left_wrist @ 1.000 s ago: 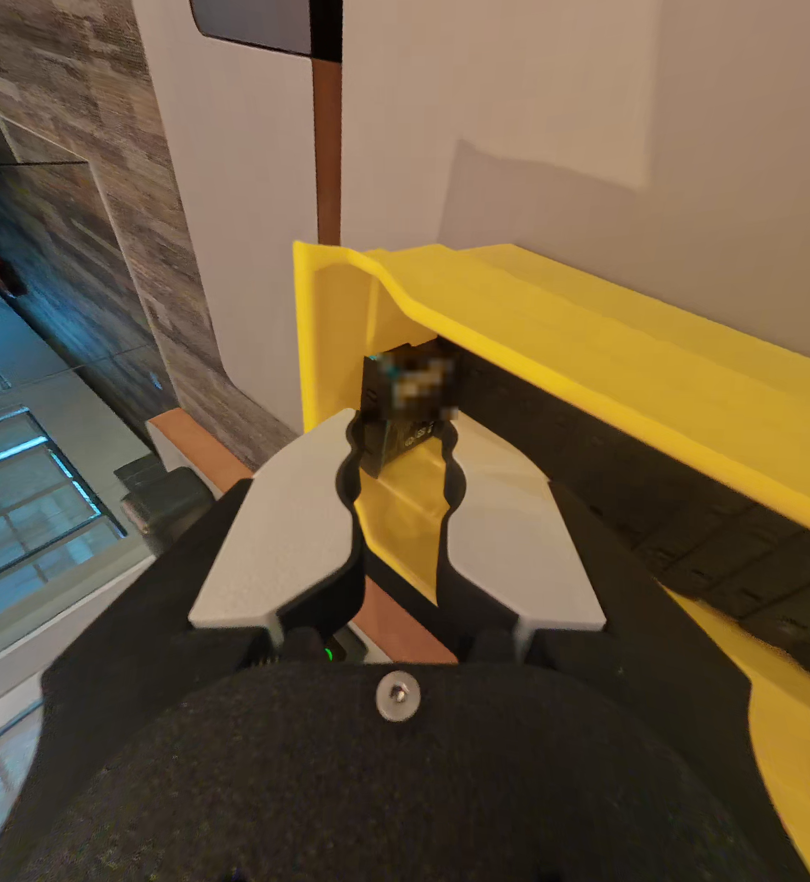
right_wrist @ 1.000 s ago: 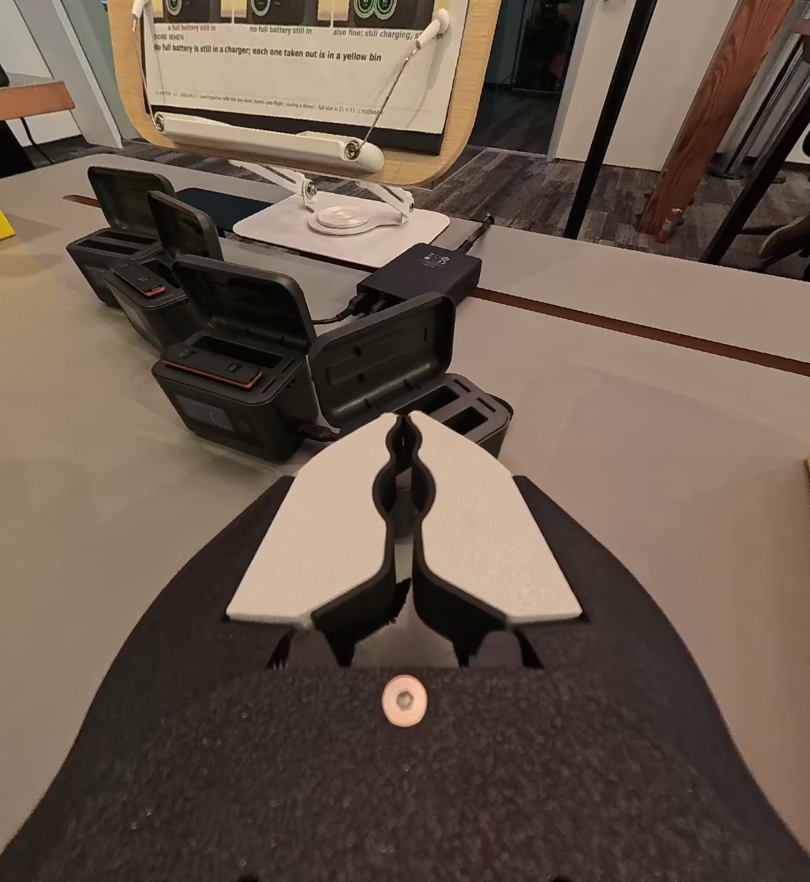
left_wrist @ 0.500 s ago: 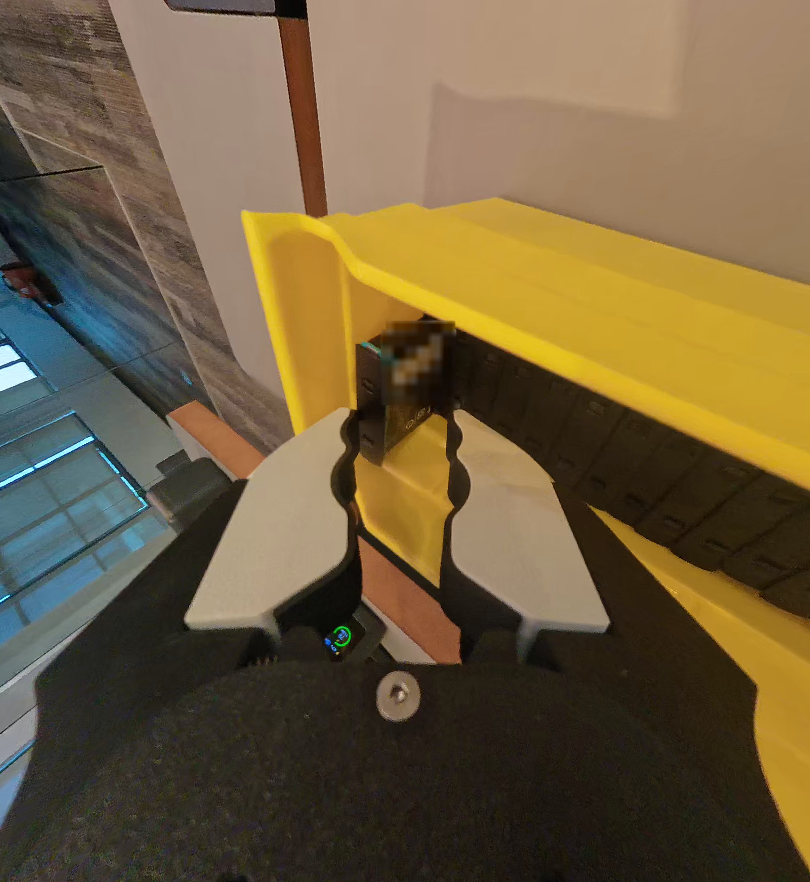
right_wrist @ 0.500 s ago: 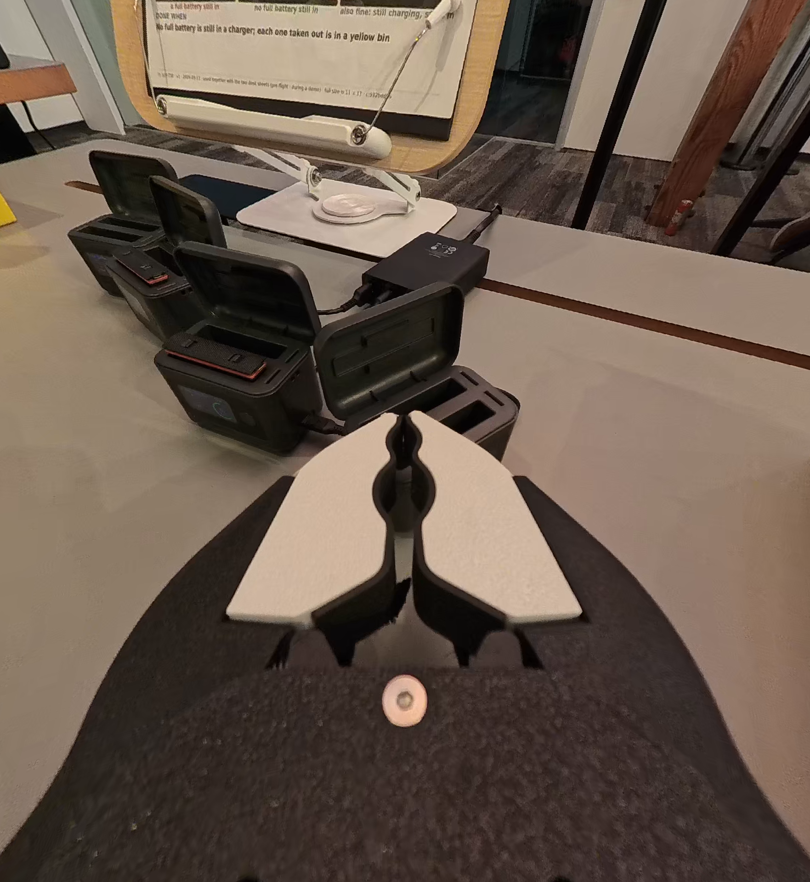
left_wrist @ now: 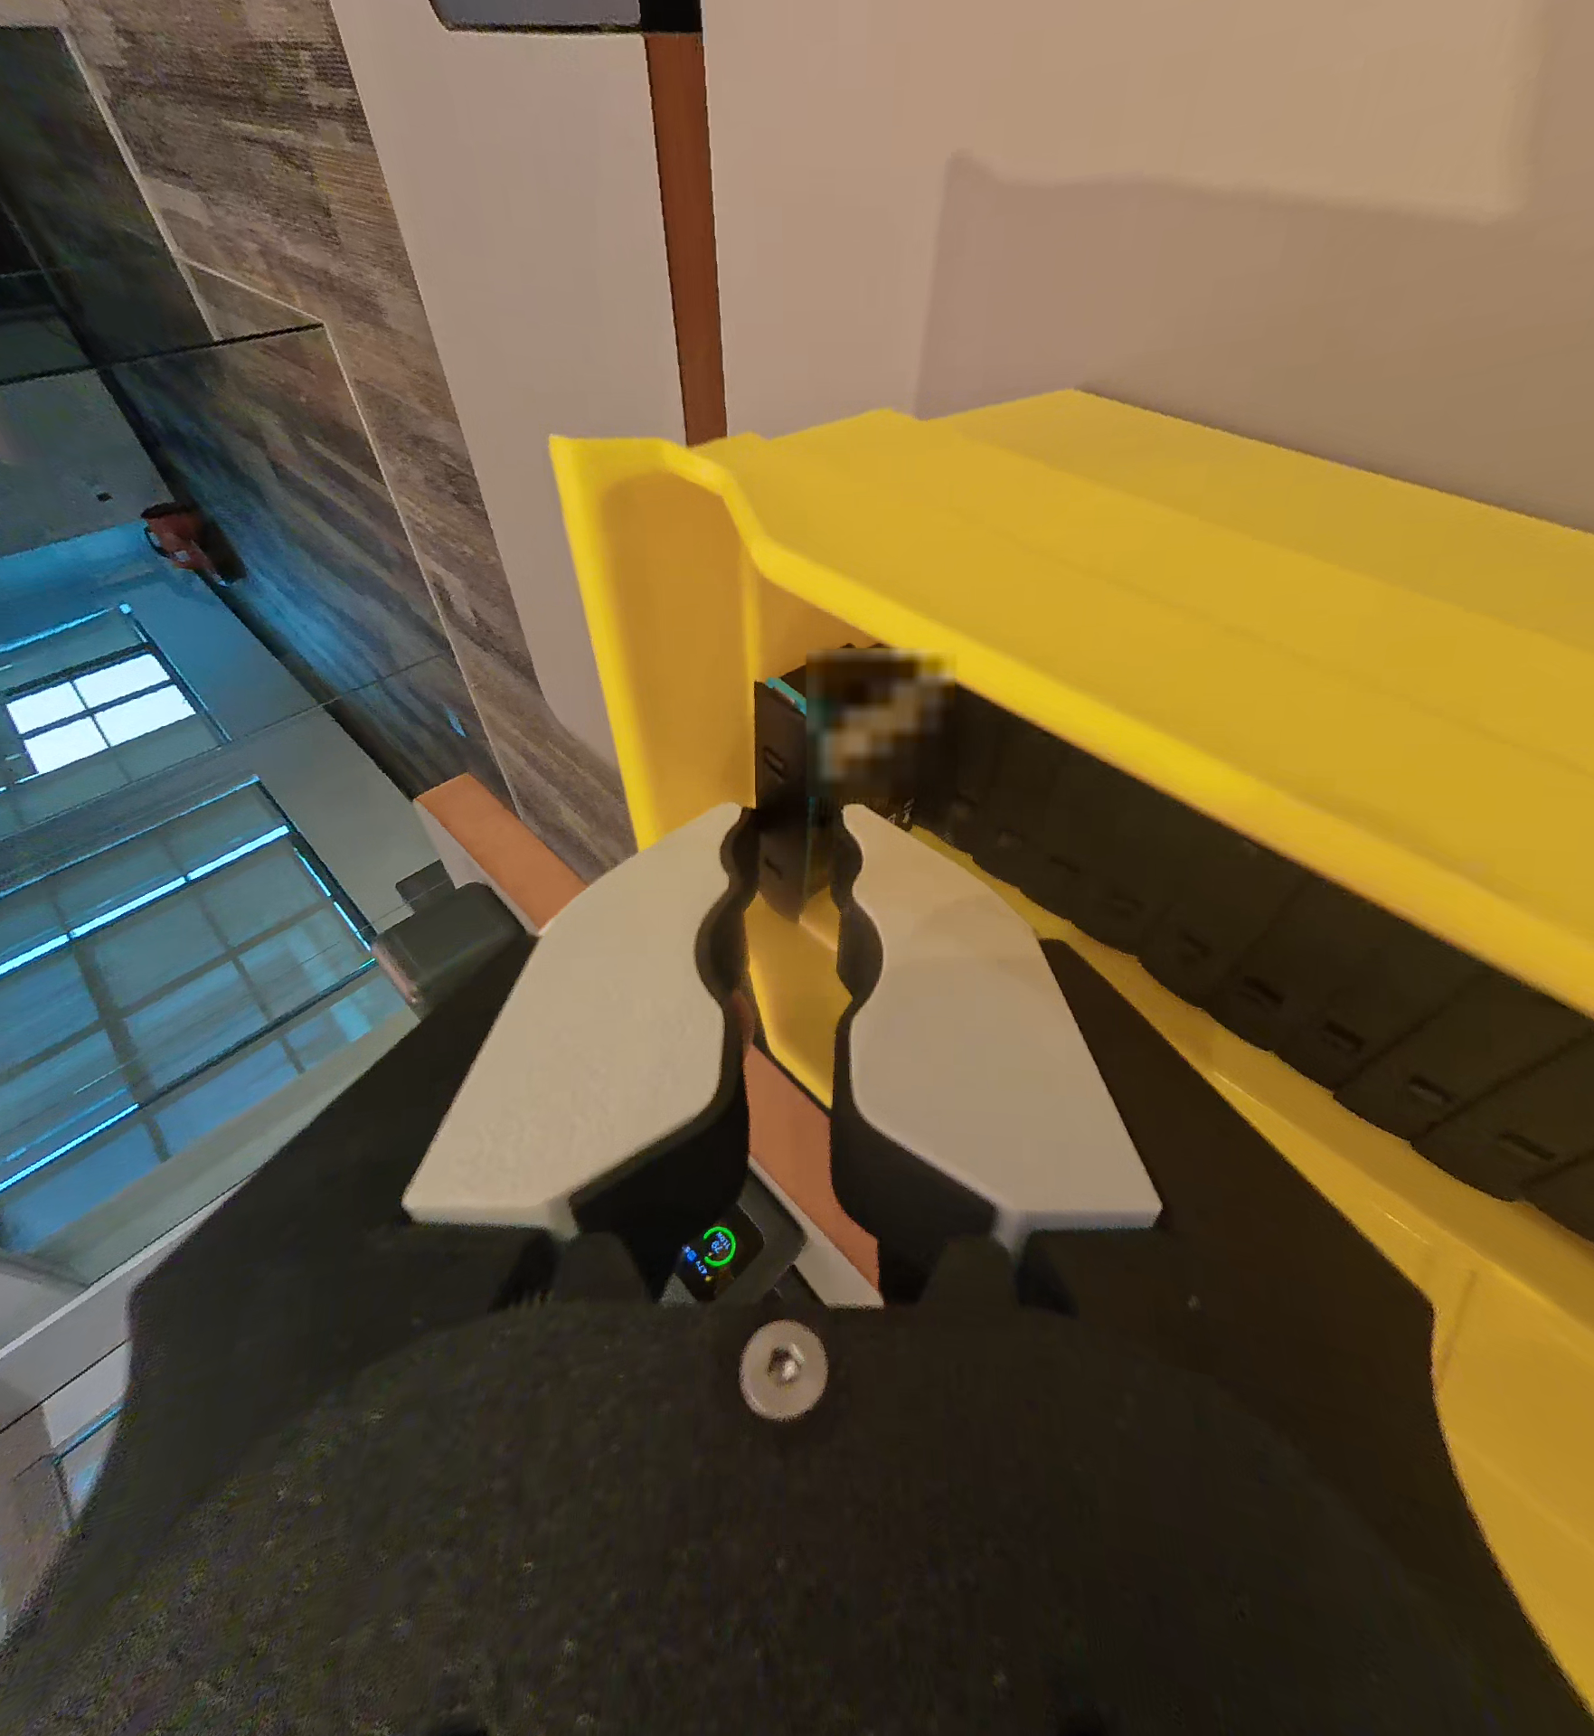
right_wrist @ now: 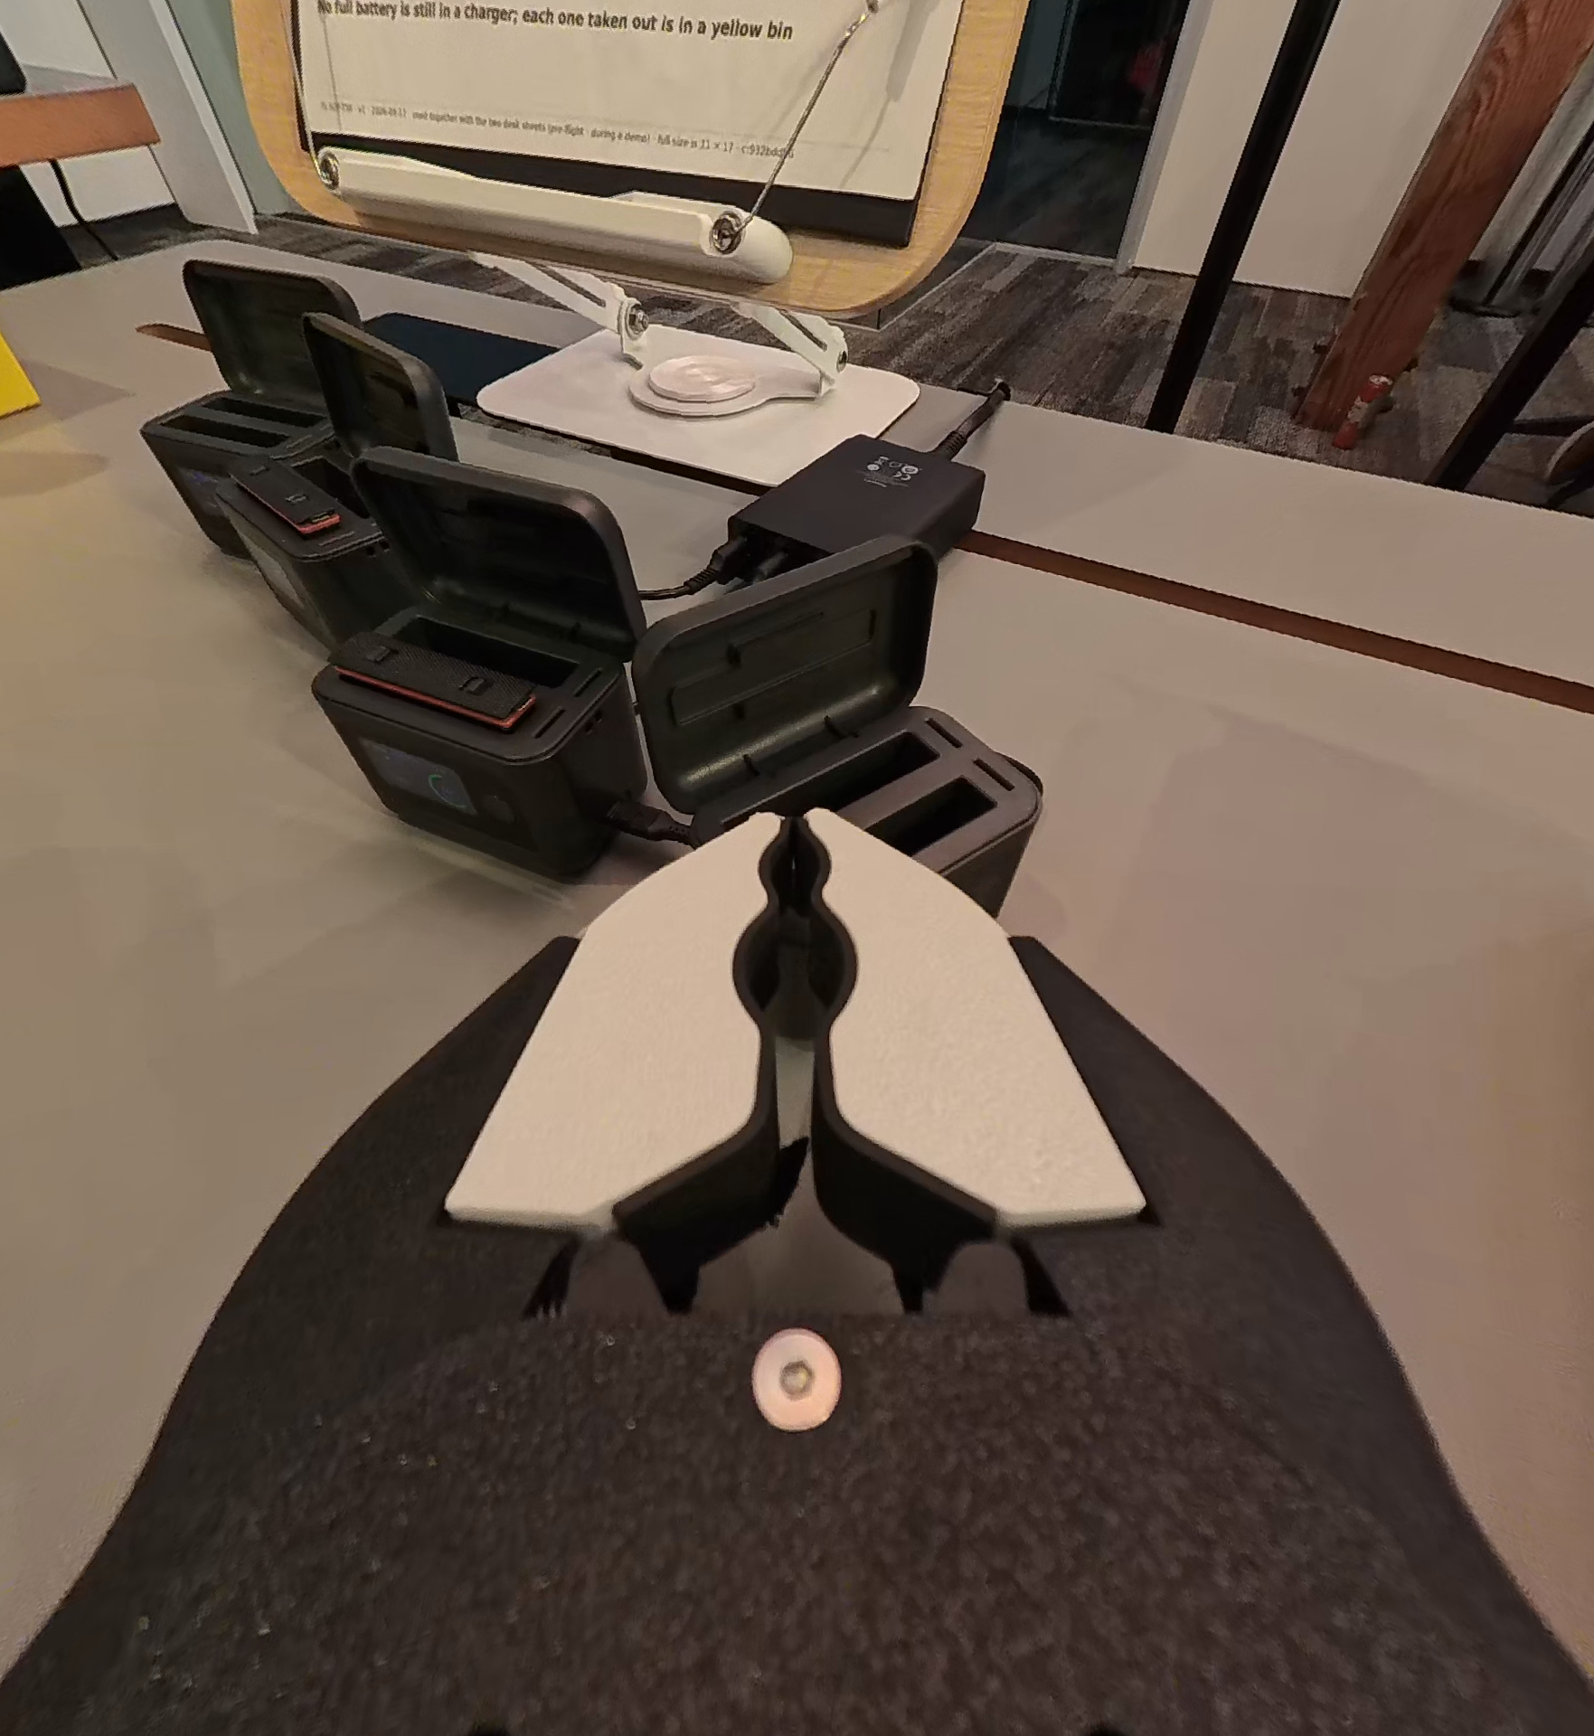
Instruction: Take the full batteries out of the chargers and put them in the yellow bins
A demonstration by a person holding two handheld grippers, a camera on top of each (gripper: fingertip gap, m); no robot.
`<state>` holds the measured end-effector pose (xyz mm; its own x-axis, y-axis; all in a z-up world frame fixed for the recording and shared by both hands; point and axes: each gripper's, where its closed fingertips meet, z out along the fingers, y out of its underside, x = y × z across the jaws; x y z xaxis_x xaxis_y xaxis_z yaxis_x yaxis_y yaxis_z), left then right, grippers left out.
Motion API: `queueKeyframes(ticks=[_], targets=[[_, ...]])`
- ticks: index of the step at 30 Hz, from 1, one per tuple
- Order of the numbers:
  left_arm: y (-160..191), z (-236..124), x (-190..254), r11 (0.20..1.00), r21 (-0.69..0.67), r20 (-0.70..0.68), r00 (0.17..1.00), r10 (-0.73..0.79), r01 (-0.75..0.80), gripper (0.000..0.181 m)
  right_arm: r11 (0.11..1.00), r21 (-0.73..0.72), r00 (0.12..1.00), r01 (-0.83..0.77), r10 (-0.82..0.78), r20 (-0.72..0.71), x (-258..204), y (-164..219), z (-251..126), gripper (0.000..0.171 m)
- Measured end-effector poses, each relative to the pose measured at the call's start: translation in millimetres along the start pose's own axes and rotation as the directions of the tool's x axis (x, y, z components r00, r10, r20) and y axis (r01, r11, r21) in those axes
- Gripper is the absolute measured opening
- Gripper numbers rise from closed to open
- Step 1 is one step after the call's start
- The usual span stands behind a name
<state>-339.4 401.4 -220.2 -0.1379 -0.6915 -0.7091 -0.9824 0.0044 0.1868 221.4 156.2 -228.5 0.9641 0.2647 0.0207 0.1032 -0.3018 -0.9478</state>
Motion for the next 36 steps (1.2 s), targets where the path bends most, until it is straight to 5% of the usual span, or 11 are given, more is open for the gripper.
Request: queueKeyframes(ticks=[15,26,36], targets=[[7.9,-34.0,14.1,0.993,0.093,0.011,0.997,-0.073,0.072,0.006,1.0,0.012,1.0,0.012,-0.012,-0.001,-1.9,-3.2,-1.9,0.0],[-14.6,-118.6,-22.8,0.916,0.365,0.156,0.959,-0.237,0.167,0.005,0.991,0.094,0.995,0.095,-0.096,-0.003,-11.9,-22.1,-10.4,0.0],[-73.0,-182.6,-3.5,0.794,0.596,0.196,0.938,-0.287,0.118,0.005,0.956,0.198,0.942,0.218,-0.259,0.212,-114.4,-54.4,-16.8,0.002]])
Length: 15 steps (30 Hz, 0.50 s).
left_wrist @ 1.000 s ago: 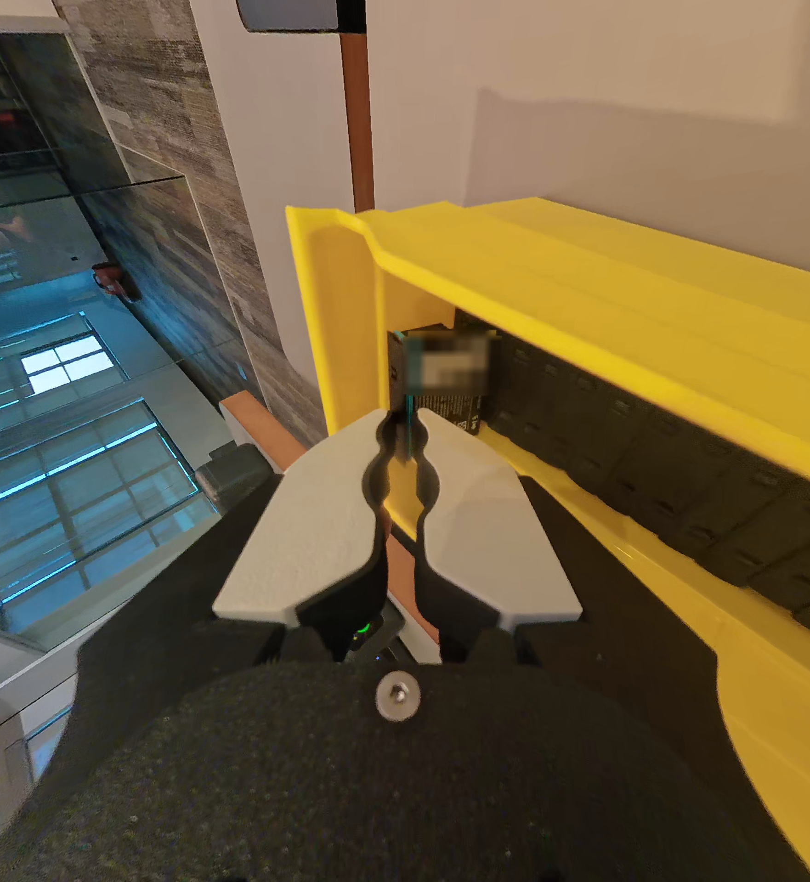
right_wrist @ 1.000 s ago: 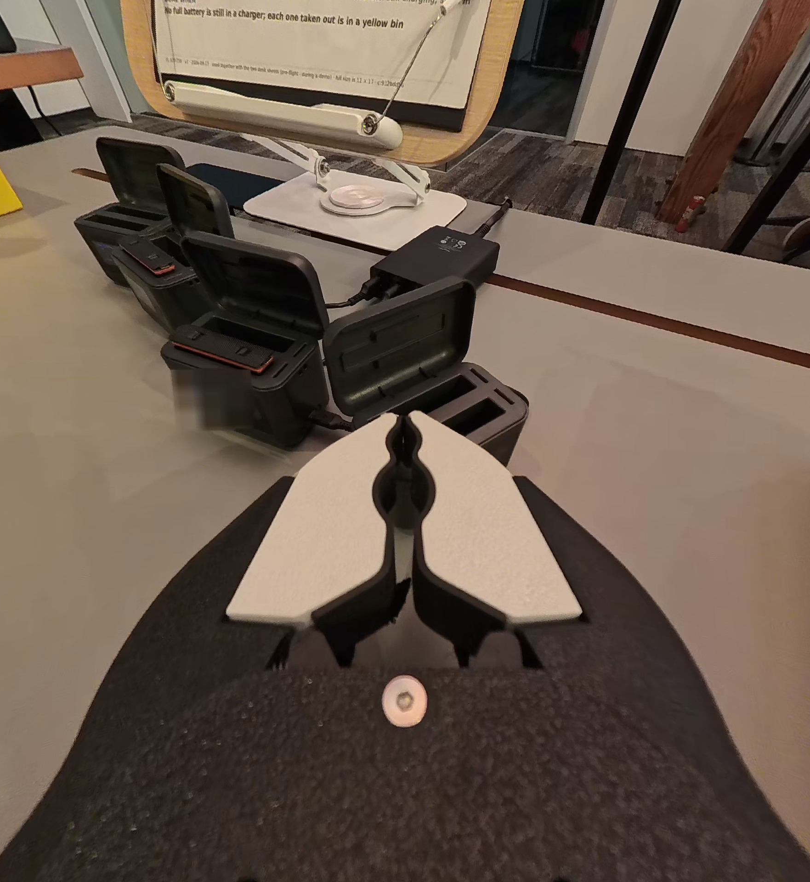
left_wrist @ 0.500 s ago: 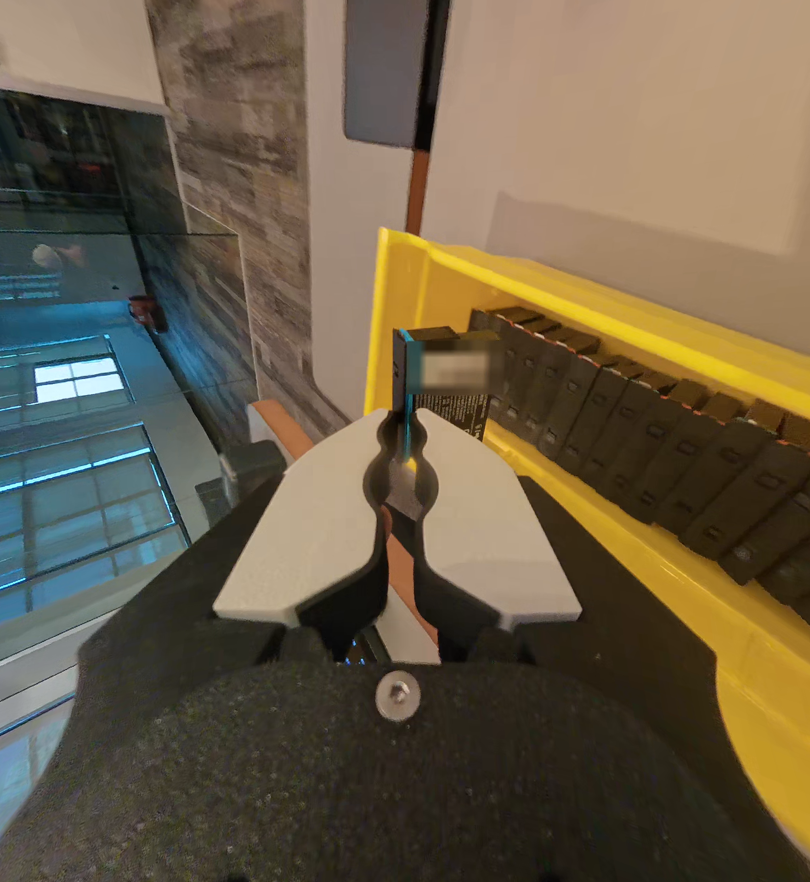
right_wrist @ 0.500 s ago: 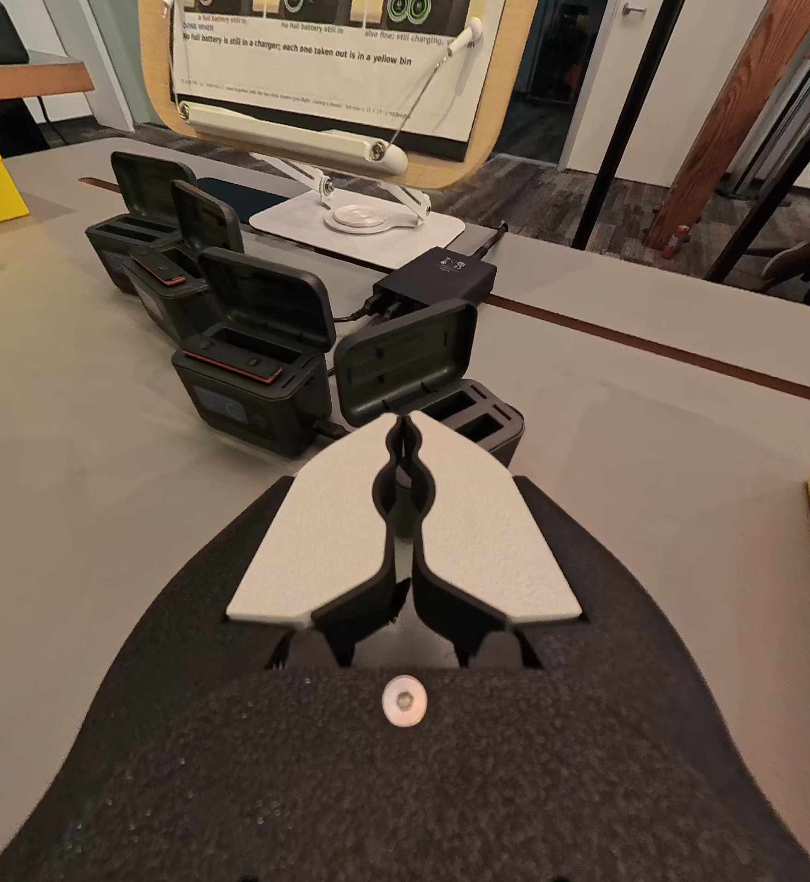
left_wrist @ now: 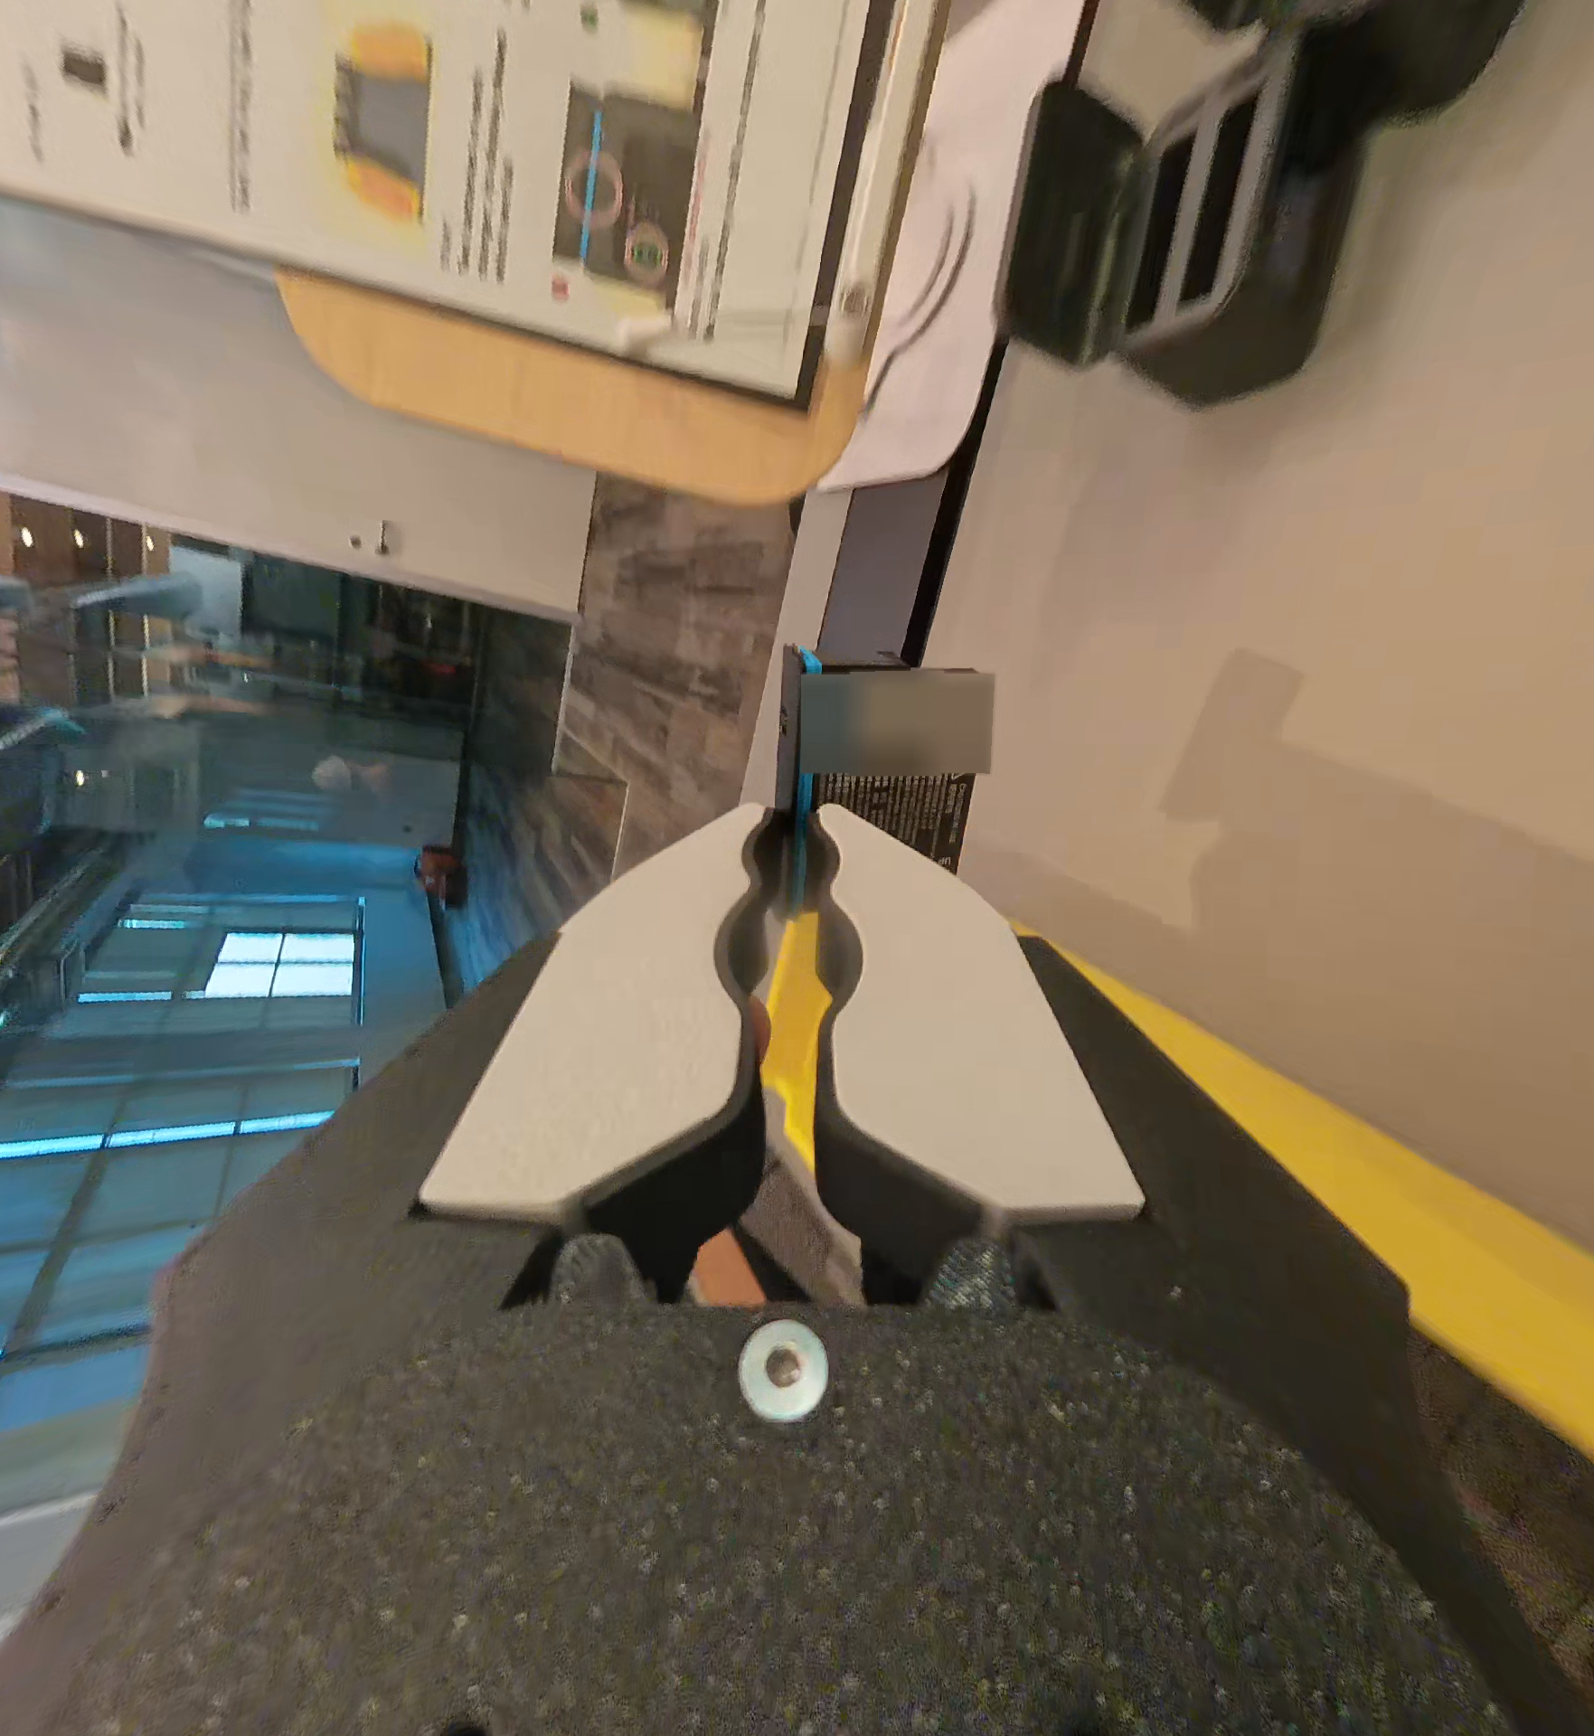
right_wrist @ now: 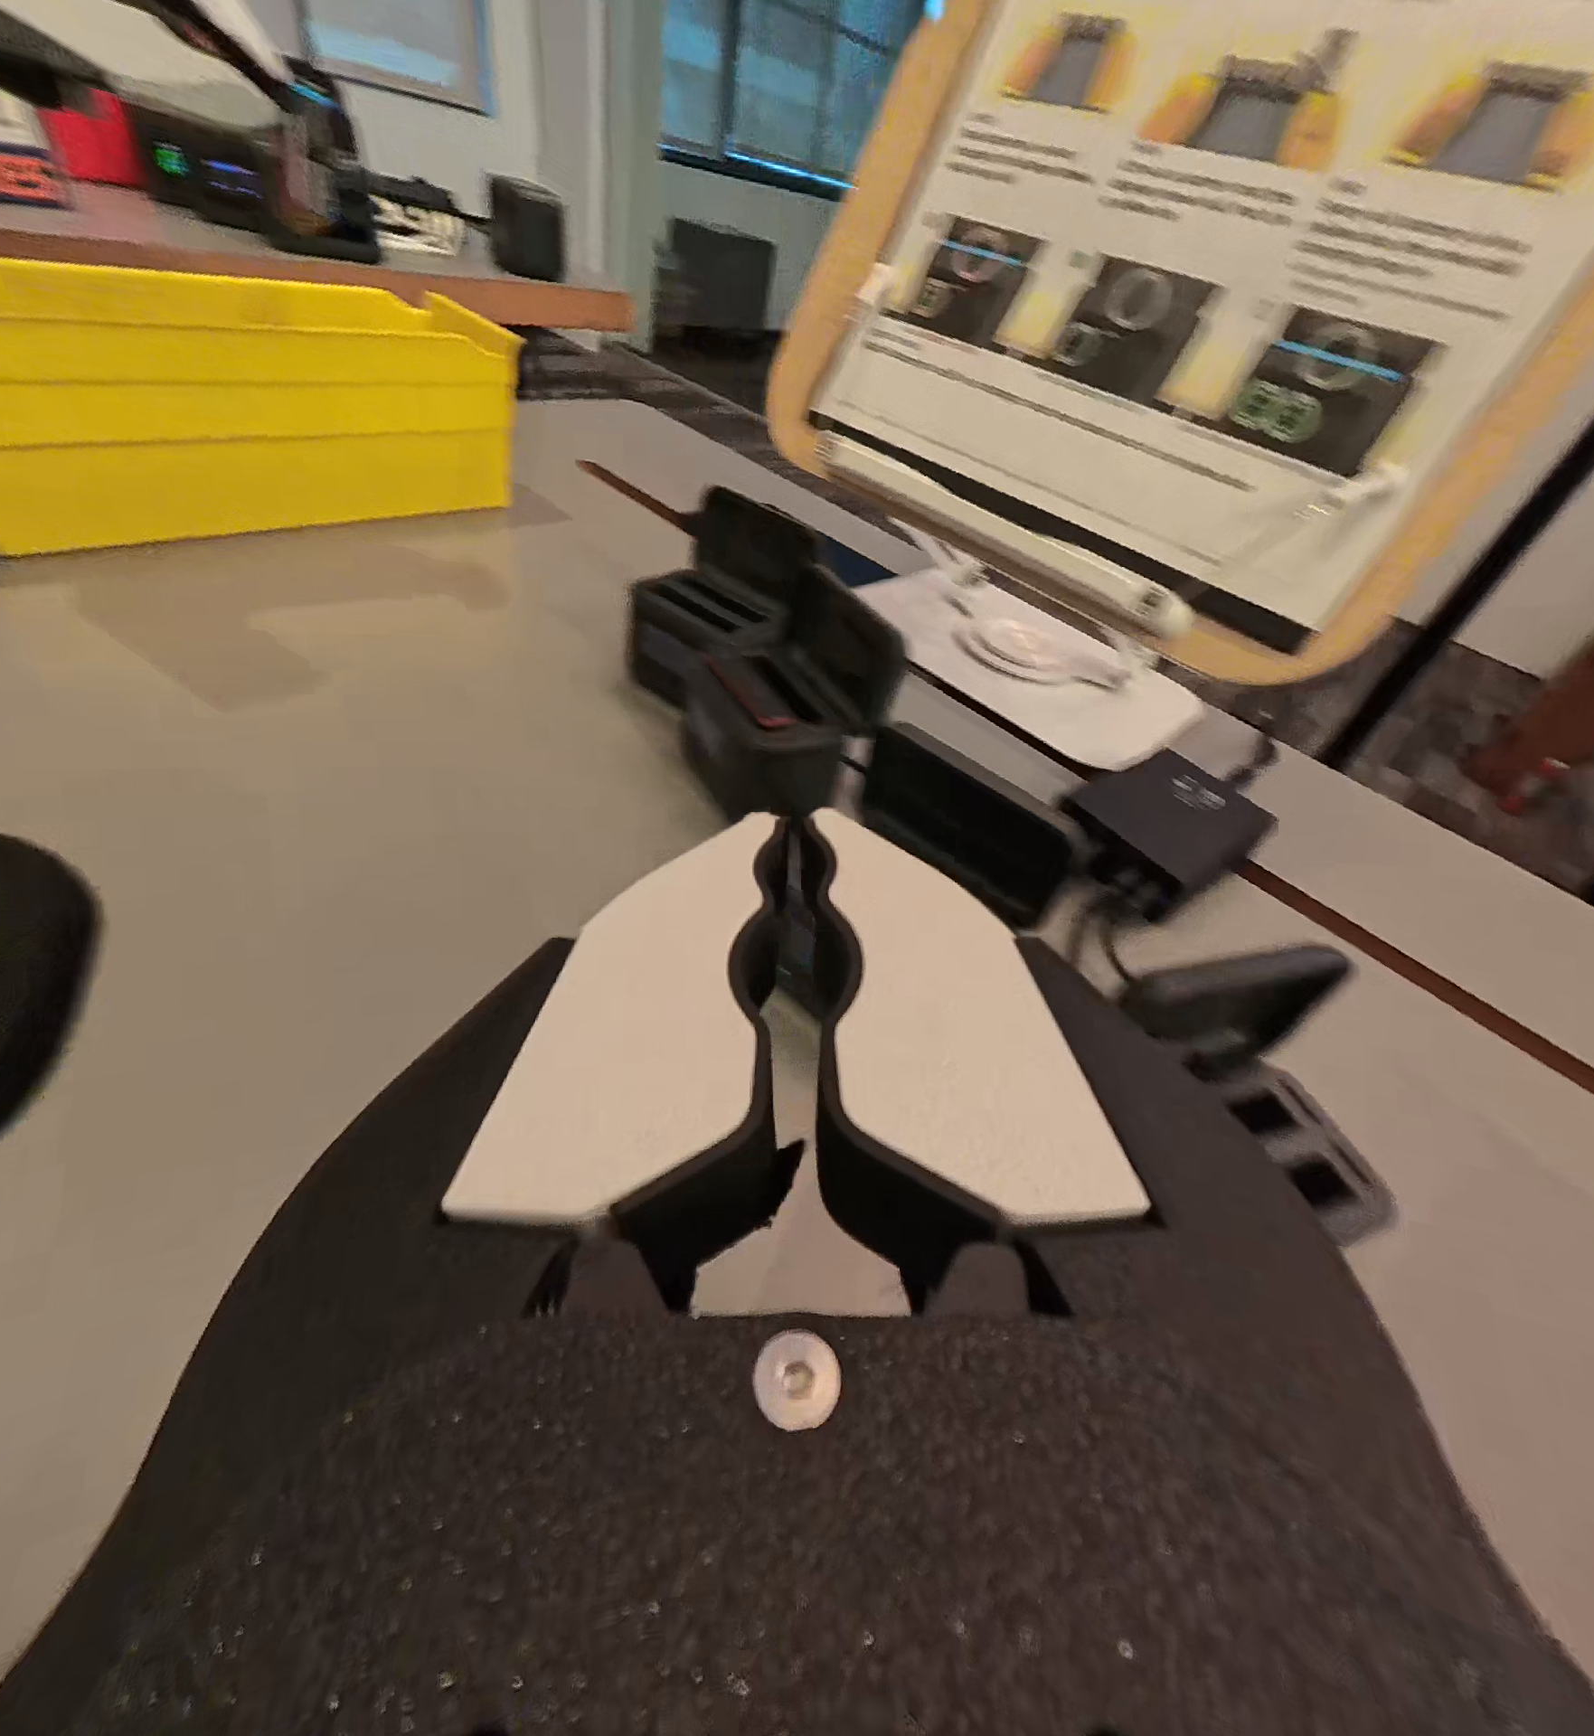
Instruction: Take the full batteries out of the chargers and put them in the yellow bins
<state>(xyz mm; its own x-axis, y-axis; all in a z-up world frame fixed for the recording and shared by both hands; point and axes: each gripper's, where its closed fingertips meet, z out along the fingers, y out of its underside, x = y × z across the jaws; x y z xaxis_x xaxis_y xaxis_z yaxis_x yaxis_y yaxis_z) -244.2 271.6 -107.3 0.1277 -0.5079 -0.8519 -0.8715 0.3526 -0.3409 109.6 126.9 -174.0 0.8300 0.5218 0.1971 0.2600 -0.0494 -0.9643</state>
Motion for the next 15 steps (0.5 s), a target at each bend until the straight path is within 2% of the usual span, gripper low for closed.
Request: queueKeyframes(ticks=[4,9,15], targets=[[-48.3,-4.7,25.7,0.992,0.128,-0.017,1.0,0.006,-0.004,0.005,1.0,0.023,0.988,-0.011,0.007,0.152,-52.6,-18.8,12.9,0.011],[-116.0,-4.3,73.5,0.963,0.269,-0.085,0.996,0.029,-0.005,0.005,0.992,0.013,0.947,-0.124,0.114,0.301,-98.8,-38.5,26.2,0.033],[-188.6,2.6,130.5,0.92,0.39,-0.145,0.989,0.036,0.023,0.005,0.992,-0.029,0.941,-0.123,0.126,0.315,-117.2,-34.2,39.3,0.043]])
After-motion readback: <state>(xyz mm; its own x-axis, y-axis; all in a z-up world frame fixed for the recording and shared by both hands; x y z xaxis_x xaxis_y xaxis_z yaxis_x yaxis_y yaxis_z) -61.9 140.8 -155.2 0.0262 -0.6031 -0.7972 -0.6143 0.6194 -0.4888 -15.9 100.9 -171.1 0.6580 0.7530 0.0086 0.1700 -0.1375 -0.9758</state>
